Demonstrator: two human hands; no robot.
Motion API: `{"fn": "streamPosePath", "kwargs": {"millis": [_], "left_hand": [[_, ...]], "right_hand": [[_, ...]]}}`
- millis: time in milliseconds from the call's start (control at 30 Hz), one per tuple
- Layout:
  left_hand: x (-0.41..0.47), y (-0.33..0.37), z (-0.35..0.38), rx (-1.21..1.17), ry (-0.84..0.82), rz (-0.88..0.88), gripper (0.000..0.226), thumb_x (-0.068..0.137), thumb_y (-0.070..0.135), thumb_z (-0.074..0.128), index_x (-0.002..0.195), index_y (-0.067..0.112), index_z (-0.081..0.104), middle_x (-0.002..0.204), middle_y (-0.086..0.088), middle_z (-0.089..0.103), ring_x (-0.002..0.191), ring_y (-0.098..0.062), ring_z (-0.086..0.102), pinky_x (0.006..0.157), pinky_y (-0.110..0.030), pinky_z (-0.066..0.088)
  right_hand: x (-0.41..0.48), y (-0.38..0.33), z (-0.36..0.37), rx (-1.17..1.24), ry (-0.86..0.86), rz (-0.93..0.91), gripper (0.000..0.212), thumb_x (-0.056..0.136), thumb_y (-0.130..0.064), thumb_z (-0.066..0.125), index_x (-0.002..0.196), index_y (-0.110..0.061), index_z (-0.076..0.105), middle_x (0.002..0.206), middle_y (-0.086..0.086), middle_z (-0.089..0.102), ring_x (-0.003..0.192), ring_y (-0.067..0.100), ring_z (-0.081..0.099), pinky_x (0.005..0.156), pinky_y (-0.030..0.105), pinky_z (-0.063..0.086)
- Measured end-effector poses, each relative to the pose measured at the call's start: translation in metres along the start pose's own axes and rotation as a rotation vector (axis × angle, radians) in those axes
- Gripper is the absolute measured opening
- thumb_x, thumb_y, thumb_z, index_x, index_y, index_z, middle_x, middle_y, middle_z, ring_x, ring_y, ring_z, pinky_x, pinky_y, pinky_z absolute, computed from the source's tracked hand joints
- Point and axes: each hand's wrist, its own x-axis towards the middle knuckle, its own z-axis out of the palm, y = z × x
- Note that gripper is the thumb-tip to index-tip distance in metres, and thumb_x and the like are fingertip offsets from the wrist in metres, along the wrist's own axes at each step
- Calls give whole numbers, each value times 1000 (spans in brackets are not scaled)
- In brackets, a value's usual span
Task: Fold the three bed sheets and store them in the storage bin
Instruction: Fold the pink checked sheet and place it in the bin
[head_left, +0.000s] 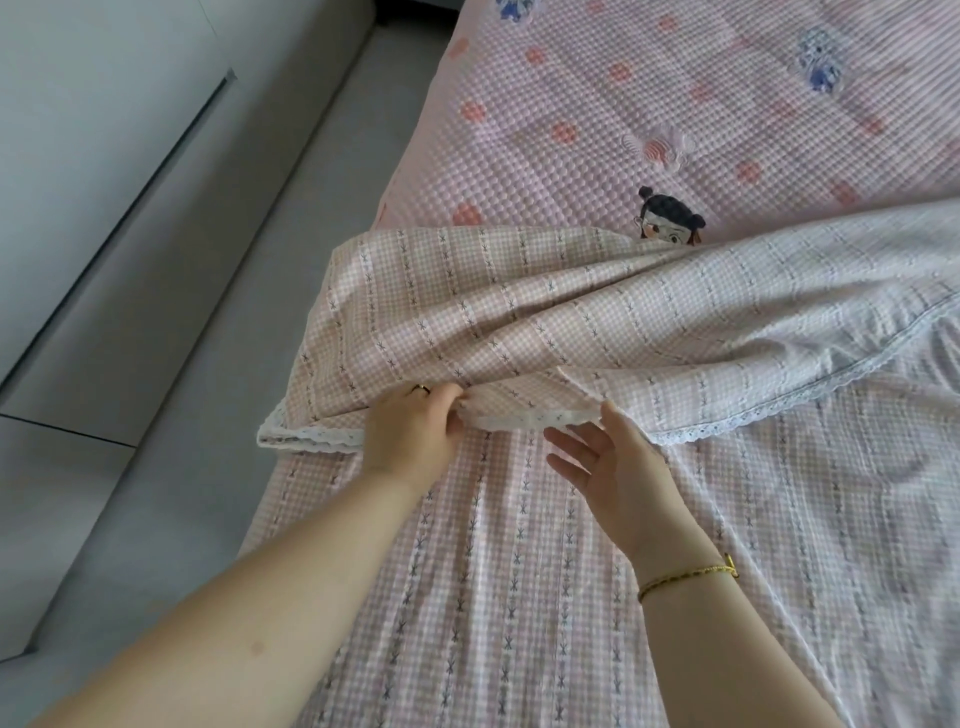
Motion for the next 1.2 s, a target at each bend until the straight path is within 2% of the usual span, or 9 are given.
{"fn": "streamPosePath", "kwargs": {"millis": [133,333,600,700,800,933,1000,1067,1200], "left_hand": [[26,-12,-16,-196,-207,-167,25,92,16,50,114,9,61,83,-9,68,59,-16,51,49,-24,30],[54,-32,-9,-468,-424,-388,29,96,17,45,116,4,61,115,-11,62,100,-21,54,73,-18,32],[48,-35,1,-563,-438,-396,24,96,12,42,103,5,64,96,-9,59,92,-19,51,65,-23,32],[45,-38,-1,-642,-458,-420,27,97,15,41,111,6,63,102,-3,59,98,-15,51,80,-22,35],[42,-37,1,-647,-478,-416,32,98,16,39,124,8,56,107,0,59,94,-12,51,71,-15,37],[38,-32,-4,-608,-530,-386,32,98,26,37,120,13,56,75,7,55,64,-10,49,50,-12,33],[33,-26,-8,-515,-536,-329,39,93,41,42,119,16,56,88,11,59,88,-16,58,63,-18,36],[28,-19,-8,-307,-501,-278,49,85,51,51,122,18,53,107,7,62,100,-18,58,74,-24,40],[18,-3,-12,-82,-52,-157,31,80,36,56,98,13,66,88,0,67,82,-24,63,82,-34,45]], "right_hand": [[1,5,-17,72,136,37,19,95,-16,45,83,-7,58,75,7,66,77,21,61,71,33,56],[12,14,-4,176,174,116,12,94,-10,47,93,-2,55,93,16,62,84,25,62,68,29,56],[40,-11,30,18,218,-52,20,93,-11,50,74,-9,56,67,5,56,60,14,53,61,23,51],[43,-13,39,-100,287,-146,22,92,-17,52,71,-10,55,65,5,58,56,14,54,53,19,52],[47,-14,52,-96,302,-47,27,91,-31,54,74,-11,53,75,6,59,67,18,60,61,27,56],[61,-26,60,-74,283,108,36,86,-45,57,81,-10,53,90,10,62,73,20,61,59,32,54],[68,-30,60,-132,320,81,32,86,-41,59,81,-10,54,80,7,62,60,16,58,51,28,48],[70,-34,61,-121,351,35,21,89,-26,59,76,-10,53,66,4,60,45,10,55,43,23,43],[45,-37,59,2,292,-62,18,89,-11,56,71,-9,56,45,-2,58,35,5,53,37,14,39]]}}
